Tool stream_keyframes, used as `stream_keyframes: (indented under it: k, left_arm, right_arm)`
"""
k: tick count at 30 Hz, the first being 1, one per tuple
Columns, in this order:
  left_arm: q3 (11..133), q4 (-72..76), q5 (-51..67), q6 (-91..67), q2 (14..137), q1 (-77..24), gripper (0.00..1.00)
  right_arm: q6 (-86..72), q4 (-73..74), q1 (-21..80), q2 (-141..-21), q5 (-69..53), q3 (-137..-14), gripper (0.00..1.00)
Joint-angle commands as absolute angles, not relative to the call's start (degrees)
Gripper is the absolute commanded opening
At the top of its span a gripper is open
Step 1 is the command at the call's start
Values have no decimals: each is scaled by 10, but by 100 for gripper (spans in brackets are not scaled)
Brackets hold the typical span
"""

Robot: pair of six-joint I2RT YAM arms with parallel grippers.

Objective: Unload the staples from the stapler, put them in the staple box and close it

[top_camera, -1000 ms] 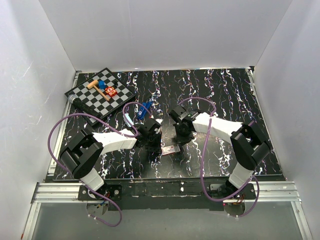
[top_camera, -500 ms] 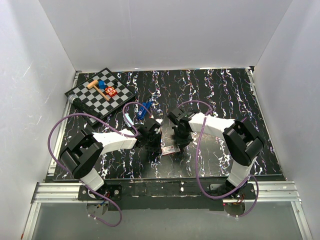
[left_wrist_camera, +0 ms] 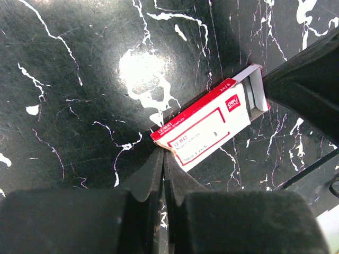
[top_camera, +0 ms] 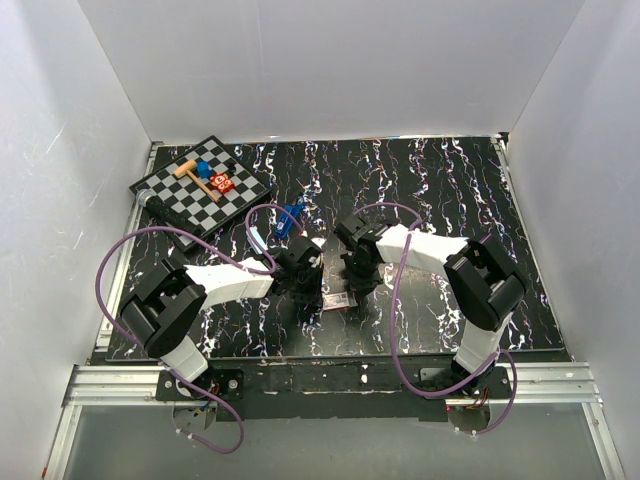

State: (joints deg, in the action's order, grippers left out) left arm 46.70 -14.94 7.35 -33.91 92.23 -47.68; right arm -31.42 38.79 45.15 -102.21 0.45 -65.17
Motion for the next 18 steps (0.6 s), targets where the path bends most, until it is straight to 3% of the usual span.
stream_keyframes:
  k: [1, 18]
  left_arm:
    - [464, -147, 74, -335, 904, -475, 0]
    - [465, -144, 78, -335, 905, -475, 0]
  right_arm:
    - [-323, 376, 459, -1031, -21, -671, 1]
    - [-335, 363, 468, -1046, -47, -687, 1]
